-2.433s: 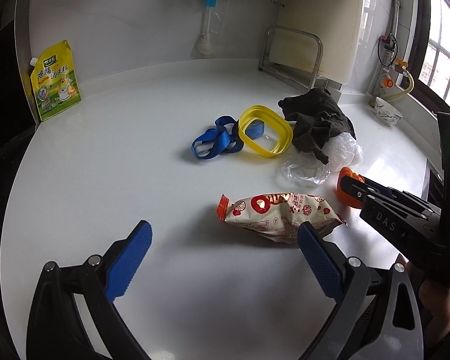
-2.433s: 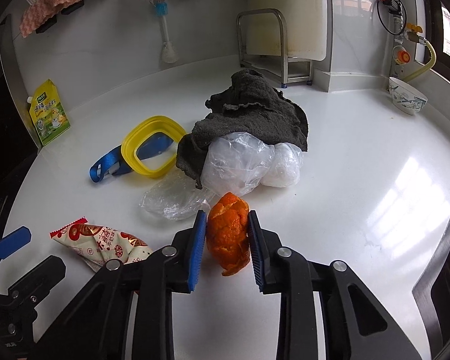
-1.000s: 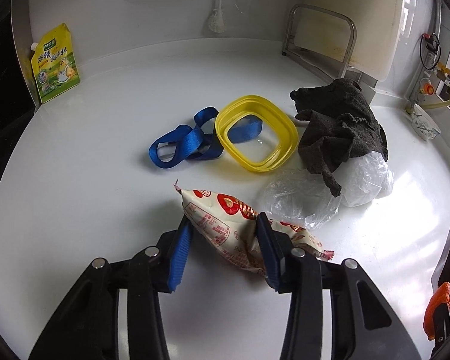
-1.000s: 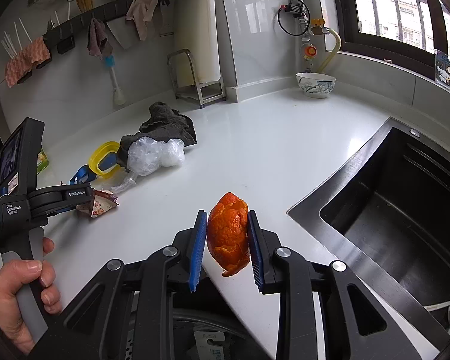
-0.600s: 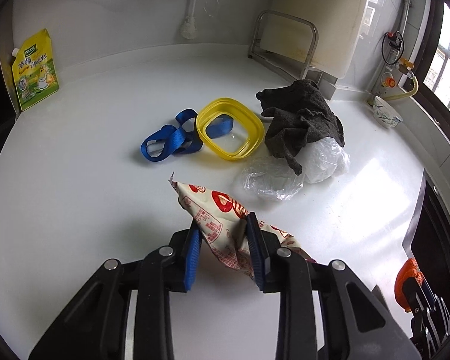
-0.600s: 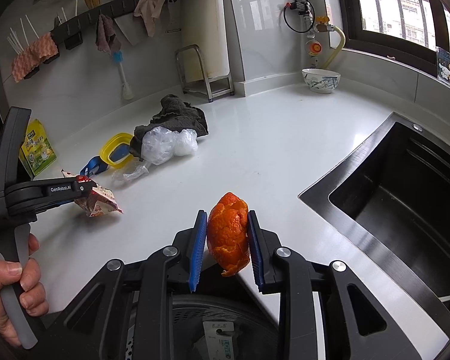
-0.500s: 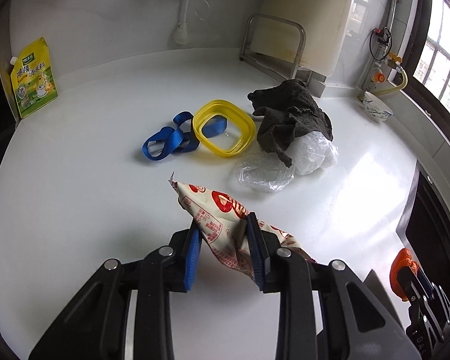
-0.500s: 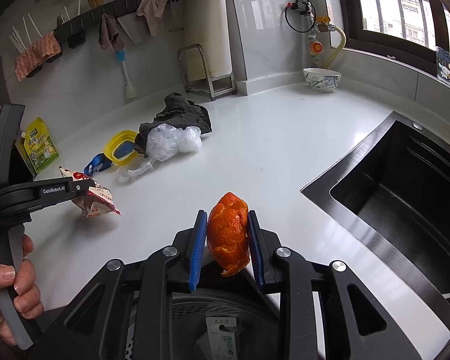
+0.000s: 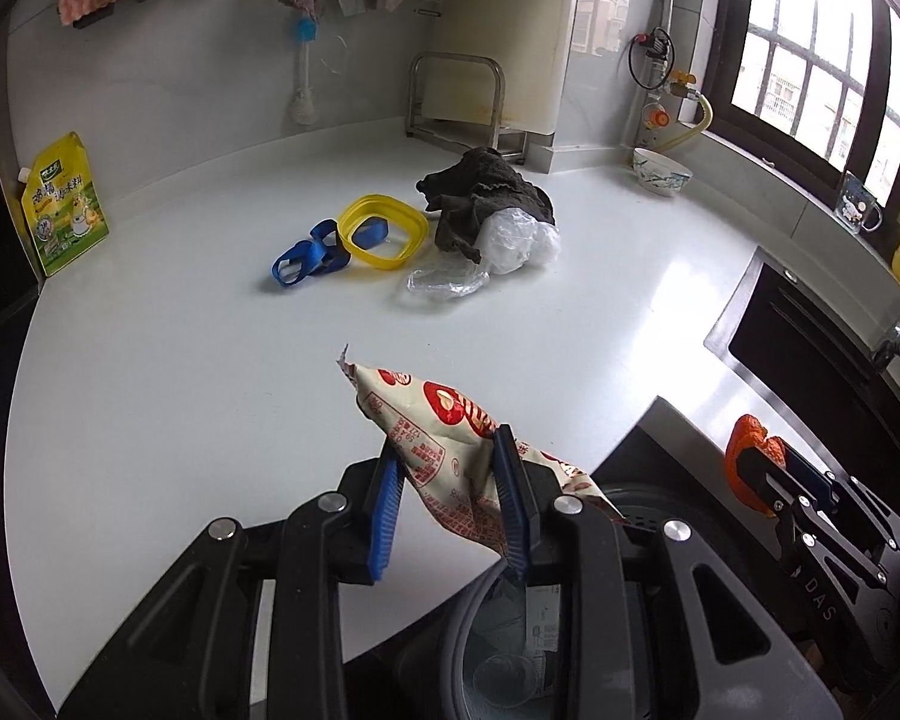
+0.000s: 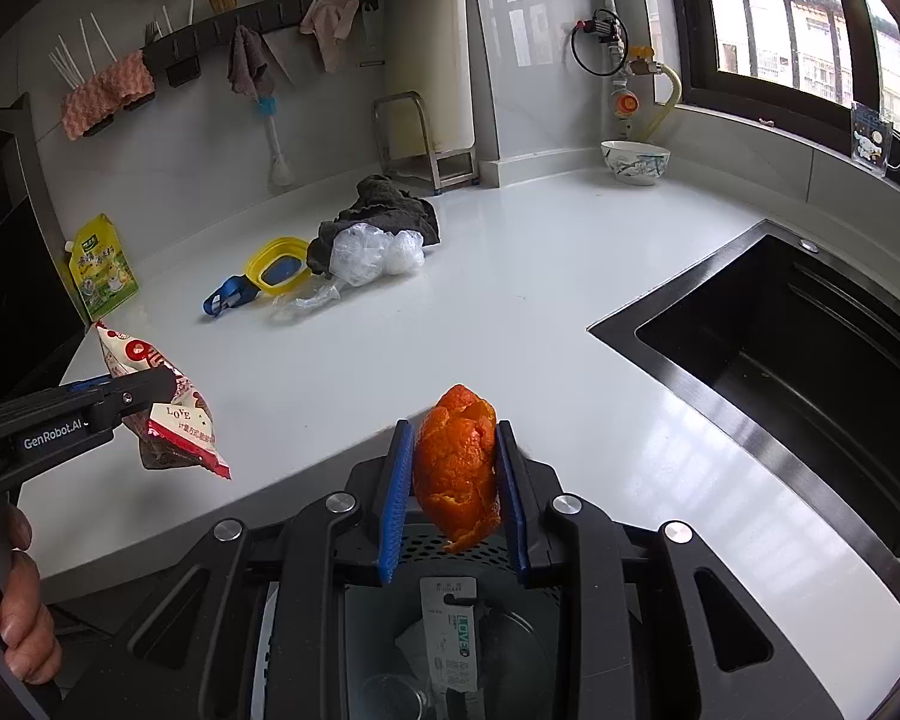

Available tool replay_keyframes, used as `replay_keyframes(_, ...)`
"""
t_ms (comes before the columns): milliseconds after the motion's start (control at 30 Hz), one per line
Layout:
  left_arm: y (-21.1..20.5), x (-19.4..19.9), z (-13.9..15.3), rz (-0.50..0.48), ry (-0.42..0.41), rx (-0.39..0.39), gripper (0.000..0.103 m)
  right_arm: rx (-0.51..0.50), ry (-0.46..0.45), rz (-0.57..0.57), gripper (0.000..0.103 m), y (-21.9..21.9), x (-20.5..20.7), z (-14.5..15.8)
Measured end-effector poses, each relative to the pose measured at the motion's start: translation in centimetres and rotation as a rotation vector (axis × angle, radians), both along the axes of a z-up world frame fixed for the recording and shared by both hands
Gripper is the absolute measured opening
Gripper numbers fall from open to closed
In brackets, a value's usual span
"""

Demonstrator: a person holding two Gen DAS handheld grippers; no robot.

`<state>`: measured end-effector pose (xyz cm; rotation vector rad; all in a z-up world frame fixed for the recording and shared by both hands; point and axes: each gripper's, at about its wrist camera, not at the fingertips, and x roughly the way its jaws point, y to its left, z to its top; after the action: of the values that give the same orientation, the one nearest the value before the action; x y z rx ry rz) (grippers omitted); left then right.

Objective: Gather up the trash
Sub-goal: 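Carry the wrapper and orange peel over the trash bin with both tools, then open both tools to drop the wrapper and peel into the bin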

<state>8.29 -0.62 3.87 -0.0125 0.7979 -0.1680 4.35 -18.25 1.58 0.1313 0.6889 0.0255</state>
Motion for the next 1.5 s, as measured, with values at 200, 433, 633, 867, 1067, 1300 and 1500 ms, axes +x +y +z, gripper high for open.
replay_keyframes(200,-1.6,-3.9,0.0,-0.086,-0.019,0.02,0.029,0.001,0.013,-0.017,0.026,-0.3,-3.4,-0.6)
replay_keyframes(433,-3.5,-7.5,-1.4,-0.185,-0.01,0.046,0.029,0.0,0.029,-0.032,0.026,-0.6,-6.9,-1.1)
replay_keyframes(633,-4.9,-9.0,-4.0,-0.242,0.036,0.072,0.03,0.005,0.068,-0.046,0.026,-1.1,-9.2,-2.5)
replay_keyframes(867,-5.8,-9.2,-6.5,-0.273,0.092,0.087,0.03,0.048,0.142,-0.049,0.026,-1.8,-10.1,-5.1)
replay_keyframes(1067,-5.6,-8.5,-8.0,-0.264,0.147,0.076,0.032,0.096,0.188,-0.041,0.027,-1.9,-9.0,-6.8)
replay_keyframes(1300,-4.5,-8.0,-7.7,-0.206,0.133,0.057,0.074,0.094,0.16,-0.057,0.054,-2.0,-9.0,-6.8)
replay_keyframes(1500,-4.3,-7.8,-7.9,-0.198,0.139,0.055,0.074,0.101,0.17,-0.071,0.054,-2.5,-9.0,-6.9)
